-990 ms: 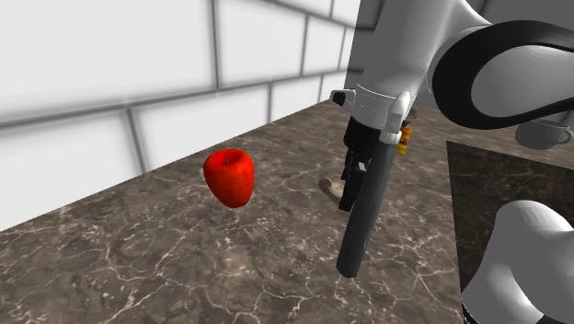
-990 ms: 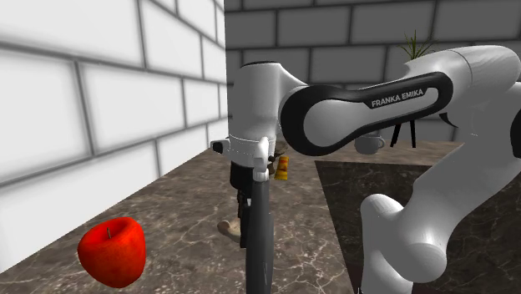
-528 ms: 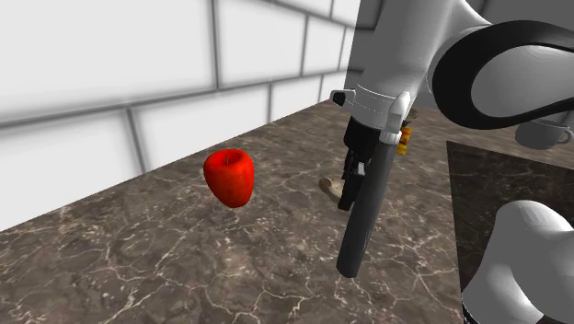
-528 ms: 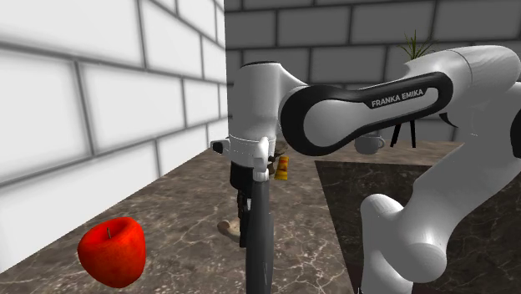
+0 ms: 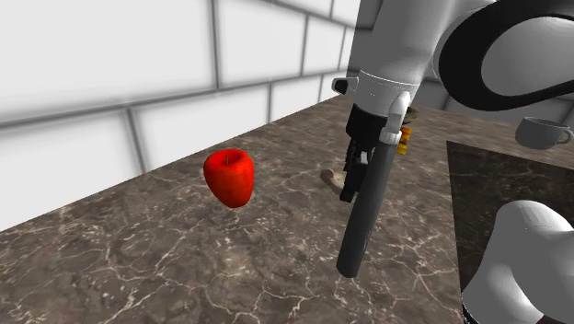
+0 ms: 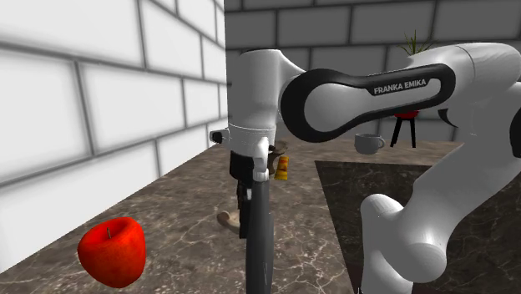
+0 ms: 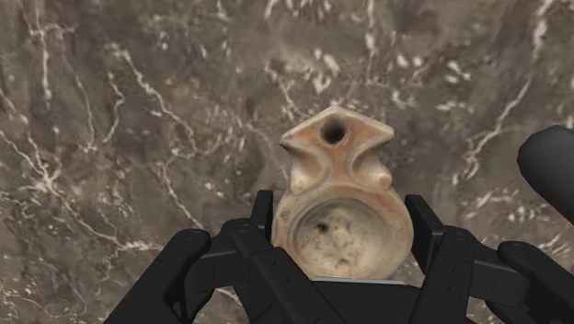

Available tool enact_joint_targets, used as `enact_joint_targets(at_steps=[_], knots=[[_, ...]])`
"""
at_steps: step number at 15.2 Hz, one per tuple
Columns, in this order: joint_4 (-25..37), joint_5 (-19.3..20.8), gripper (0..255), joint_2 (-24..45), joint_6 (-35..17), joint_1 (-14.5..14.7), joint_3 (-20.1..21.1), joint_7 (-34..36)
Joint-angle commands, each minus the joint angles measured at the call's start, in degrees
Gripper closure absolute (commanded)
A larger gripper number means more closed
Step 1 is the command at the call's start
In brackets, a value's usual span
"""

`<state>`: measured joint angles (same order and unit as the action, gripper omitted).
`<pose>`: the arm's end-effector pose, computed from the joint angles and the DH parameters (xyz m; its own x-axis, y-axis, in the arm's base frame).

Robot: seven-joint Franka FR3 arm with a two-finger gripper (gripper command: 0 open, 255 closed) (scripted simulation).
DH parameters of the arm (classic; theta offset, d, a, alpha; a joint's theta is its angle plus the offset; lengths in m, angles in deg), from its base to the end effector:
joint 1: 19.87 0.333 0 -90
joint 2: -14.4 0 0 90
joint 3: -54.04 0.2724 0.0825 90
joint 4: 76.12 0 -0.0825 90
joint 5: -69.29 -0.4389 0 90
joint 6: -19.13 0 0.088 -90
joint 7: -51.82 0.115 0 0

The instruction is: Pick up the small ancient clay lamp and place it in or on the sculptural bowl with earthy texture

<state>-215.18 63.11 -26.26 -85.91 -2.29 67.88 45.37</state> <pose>0.3664 0.2365 0.4975 0.8257 0.5558 0.0966 0.5524 -0.8313 0.0612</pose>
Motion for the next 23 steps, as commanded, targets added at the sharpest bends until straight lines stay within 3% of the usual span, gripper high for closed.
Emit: enact_joint_targets(at_steps=[1, 23], knots=[[1.7, 0.2, 255, 0.1, 1.6, -0.1, -0.2, 0.0], [21.9, 1.7, 255, 4.5, 17.4, -1.2, -1.4, 0.0]])
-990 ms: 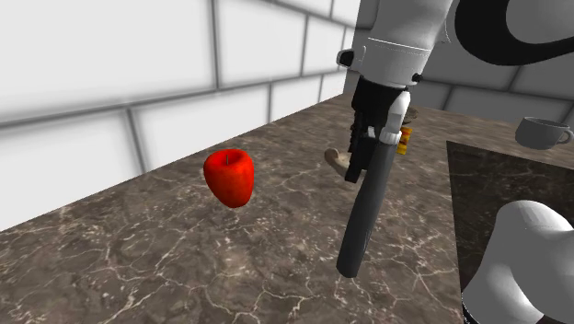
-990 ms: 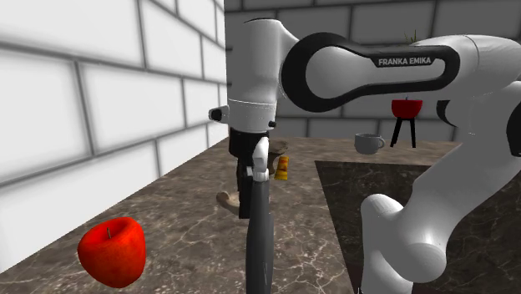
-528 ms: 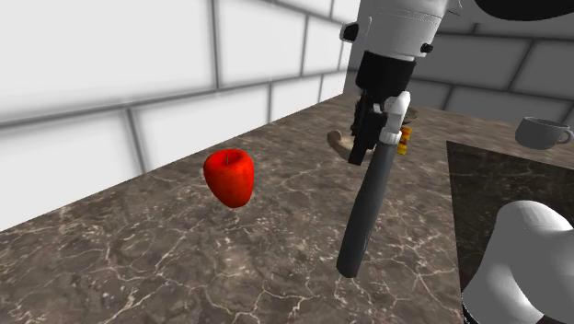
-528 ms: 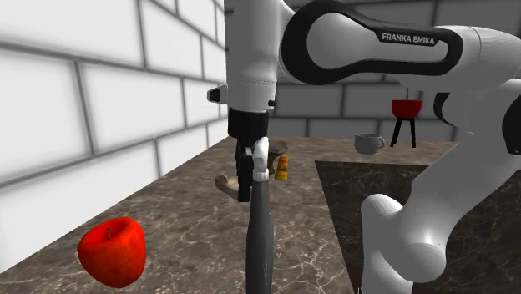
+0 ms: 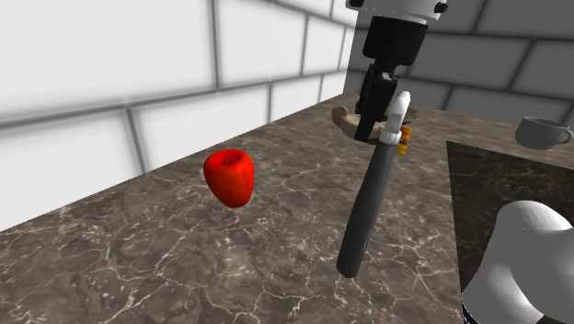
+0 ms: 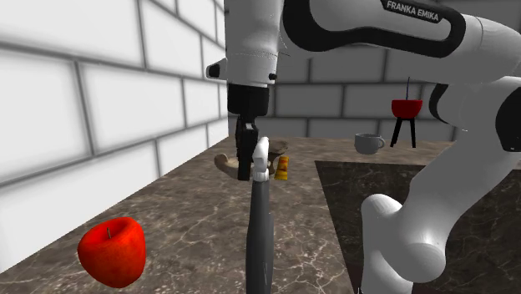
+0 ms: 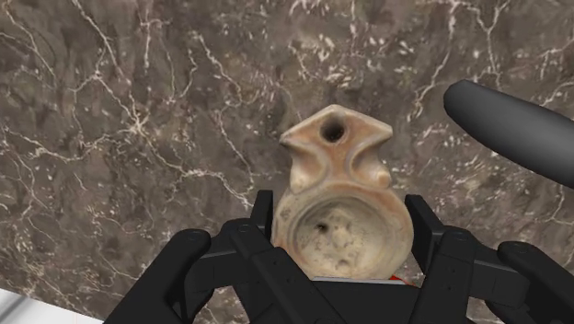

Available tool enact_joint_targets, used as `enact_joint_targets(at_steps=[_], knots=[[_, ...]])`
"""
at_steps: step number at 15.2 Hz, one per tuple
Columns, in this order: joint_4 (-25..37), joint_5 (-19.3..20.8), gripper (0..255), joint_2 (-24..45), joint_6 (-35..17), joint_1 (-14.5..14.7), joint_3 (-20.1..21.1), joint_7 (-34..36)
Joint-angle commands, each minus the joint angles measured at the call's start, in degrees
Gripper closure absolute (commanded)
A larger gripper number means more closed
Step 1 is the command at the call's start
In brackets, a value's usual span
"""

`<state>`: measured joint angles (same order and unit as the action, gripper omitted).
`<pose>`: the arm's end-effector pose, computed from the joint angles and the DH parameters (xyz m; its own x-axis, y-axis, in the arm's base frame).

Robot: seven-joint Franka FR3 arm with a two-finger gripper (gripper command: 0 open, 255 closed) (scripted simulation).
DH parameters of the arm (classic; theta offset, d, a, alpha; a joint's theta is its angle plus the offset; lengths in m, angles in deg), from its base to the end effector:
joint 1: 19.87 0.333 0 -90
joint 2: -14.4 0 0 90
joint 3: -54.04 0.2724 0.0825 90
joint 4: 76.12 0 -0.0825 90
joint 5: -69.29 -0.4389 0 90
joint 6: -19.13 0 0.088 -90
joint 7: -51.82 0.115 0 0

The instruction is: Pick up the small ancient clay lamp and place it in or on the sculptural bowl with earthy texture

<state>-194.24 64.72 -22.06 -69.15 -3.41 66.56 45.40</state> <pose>0.3636 0.2363 0.6340 0.8258 0.5557 0.0966 0.5523 -0.8314 0.0613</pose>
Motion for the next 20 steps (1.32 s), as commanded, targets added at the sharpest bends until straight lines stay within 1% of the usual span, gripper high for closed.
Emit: enact_joint_targets(at_steps=[1, 12, 20], knots=[[2.0, 0.1, 255, 0.6, 1.4, -0.1, -0.1, 0.0], [14.3, 0.9, 255, 5.0, 9.4, -0.7, -0.2, 0.3], [12.6, 4.7, 255, 4.2, 8.7, -2.9, -9.6, -11.3]])
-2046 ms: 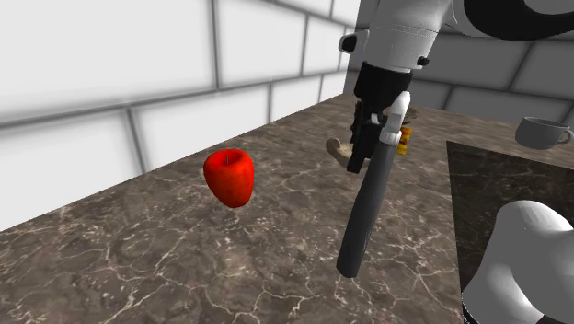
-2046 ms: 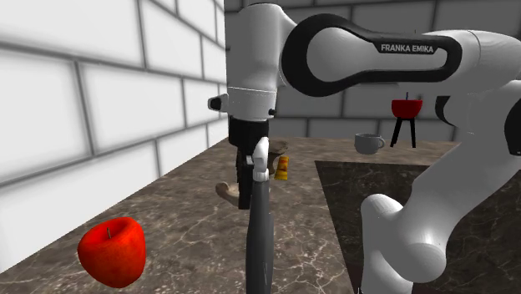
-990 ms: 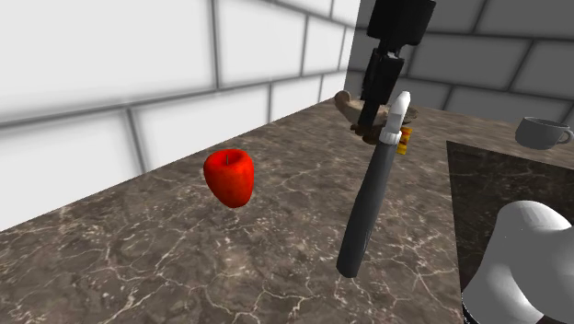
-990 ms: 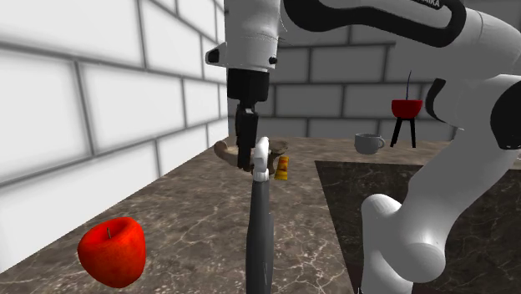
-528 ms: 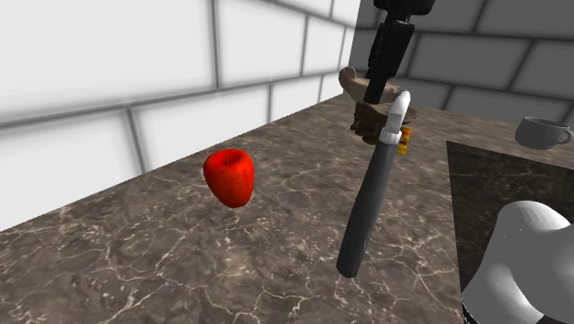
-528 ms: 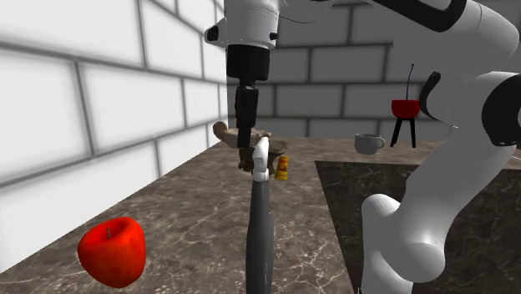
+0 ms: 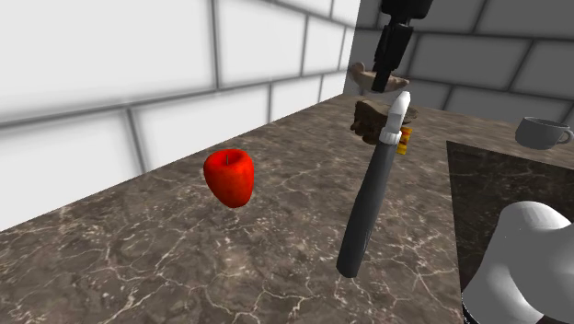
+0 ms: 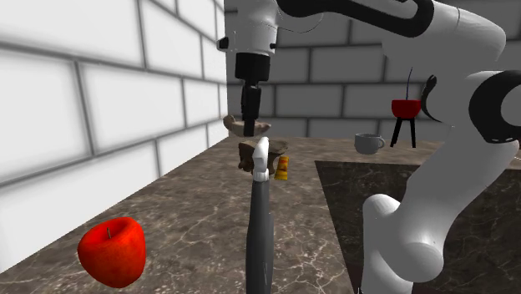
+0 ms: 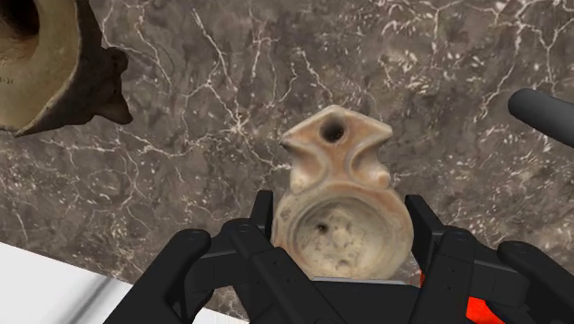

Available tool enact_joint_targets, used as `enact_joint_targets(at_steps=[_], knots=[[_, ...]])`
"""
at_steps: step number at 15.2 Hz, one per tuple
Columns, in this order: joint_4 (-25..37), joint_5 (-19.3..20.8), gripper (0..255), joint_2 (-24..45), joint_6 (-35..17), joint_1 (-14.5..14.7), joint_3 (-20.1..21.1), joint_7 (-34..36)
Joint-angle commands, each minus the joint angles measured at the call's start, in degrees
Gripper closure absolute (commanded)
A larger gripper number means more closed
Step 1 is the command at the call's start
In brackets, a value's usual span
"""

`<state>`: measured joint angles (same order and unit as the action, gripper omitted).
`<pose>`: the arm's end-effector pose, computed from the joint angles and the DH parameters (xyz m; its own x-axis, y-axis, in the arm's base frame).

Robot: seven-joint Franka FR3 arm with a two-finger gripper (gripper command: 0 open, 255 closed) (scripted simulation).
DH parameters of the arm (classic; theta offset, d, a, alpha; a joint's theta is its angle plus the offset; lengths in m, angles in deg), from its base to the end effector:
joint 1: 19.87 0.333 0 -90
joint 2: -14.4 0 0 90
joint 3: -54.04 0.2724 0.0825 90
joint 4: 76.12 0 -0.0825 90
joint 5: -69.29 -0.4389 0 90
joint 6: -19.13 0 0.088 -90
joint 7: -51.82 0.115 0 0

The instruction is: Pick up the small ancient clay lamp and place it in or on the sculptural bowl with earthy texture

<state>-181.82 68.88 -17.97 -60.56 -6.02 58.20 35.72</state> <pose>0.3975 0.1405 0.7068 0.8266 0.5545 0.0963 0.5511 -0.8322 0.0611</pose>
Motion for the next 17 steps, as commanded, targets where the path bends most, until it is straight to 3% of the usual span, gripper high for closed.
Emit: enact_joint_targets(at_steps=[1, 9, 17], knots=[[0.2, 1.0, 255, 0.3, 0.0, -0.6, -2.4, -3.1], [3.1, 4.4, 255, 3.9, -1.2, -2.9, -11.7, -14.4], [10.2, 5.5, 255, 11.5, -2.3, -5.0, -21.2, -26.1]])
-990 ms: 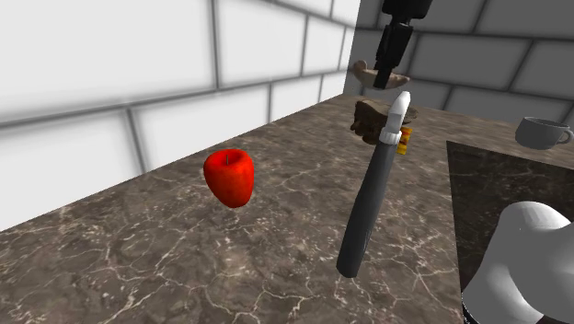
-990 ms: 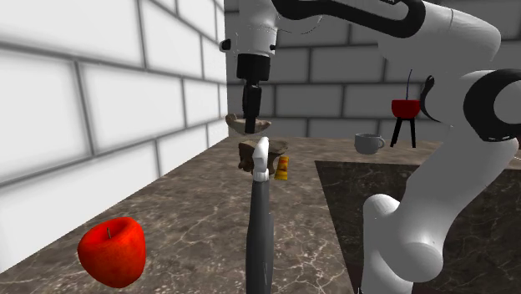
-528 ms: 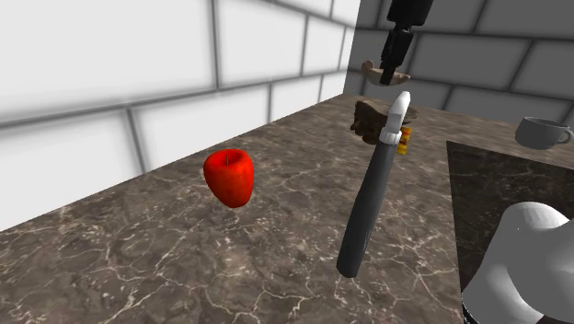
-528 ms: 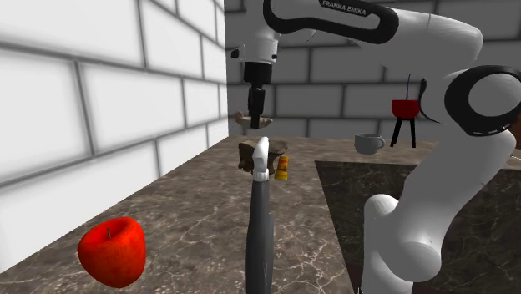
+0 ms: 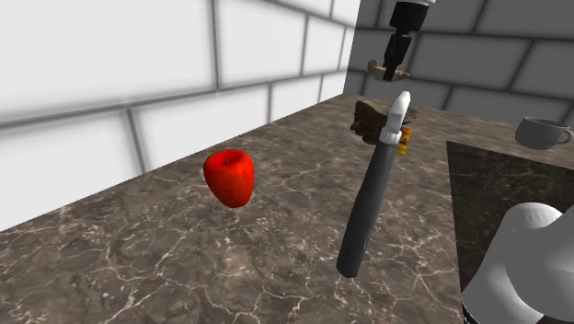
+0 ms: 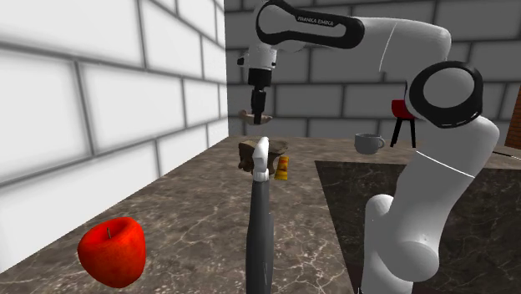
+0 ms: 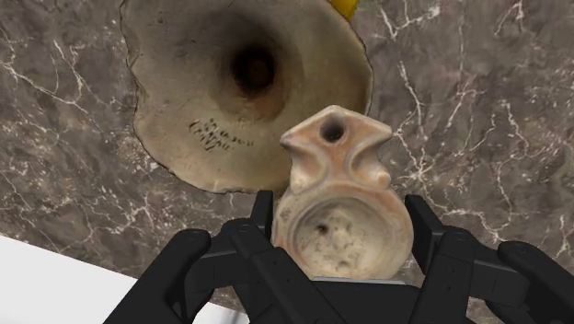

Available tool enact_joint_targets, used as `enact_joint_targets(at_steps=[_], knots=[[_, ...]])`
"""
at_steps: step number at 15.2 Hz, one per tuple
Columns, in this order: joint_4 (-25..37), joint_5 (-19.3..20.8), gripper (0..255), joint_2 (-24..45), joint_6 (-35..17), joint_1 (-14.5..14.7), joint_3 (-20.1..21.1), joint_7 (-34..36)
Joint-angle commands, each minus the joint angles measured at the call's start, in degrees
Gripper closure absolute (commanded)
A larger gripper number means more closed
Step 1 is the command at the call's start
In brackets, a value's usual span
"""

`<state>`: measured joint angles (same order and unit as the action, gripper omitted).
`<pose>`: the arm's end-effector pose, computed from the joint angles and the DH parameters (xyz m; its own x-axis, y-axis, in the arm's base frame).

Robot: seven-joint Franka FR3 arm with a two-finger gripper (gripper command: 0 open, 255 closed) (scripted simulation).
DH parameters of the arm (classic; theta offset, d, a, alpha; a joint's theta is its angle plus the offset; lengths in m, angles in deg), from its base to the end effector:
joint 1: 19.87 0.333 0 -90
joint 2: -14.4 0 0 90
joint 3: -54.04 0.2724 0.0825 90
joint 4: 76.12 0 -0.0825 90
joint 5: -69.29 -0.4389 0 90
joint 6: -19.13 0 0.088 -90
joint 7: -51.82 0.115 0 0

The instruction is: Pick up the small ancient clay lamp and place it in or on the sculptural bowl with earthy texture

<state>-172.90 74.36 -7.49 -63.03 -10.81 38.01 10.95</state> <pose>0.4764 -0.0982 0.6985 0.8266 0.5546 0.0959 0.5513 -0.8321 0.0600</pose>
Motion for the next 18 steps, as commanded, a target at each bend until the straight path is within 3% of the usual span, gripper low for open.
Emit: enact_joint_targets(at_steps=[1, 5, 18], knots=[[2.5, -0.2, 255, 2.2, 0.1, -0.5, -2.2, -2.9], [7.8, -1.4, 255, 7.6, 0.1, -1.6, -6.8, -8.6], [-7.1, 0.3, 255, 2.7, -10.2, -2.1, -6.2, -7.4]])
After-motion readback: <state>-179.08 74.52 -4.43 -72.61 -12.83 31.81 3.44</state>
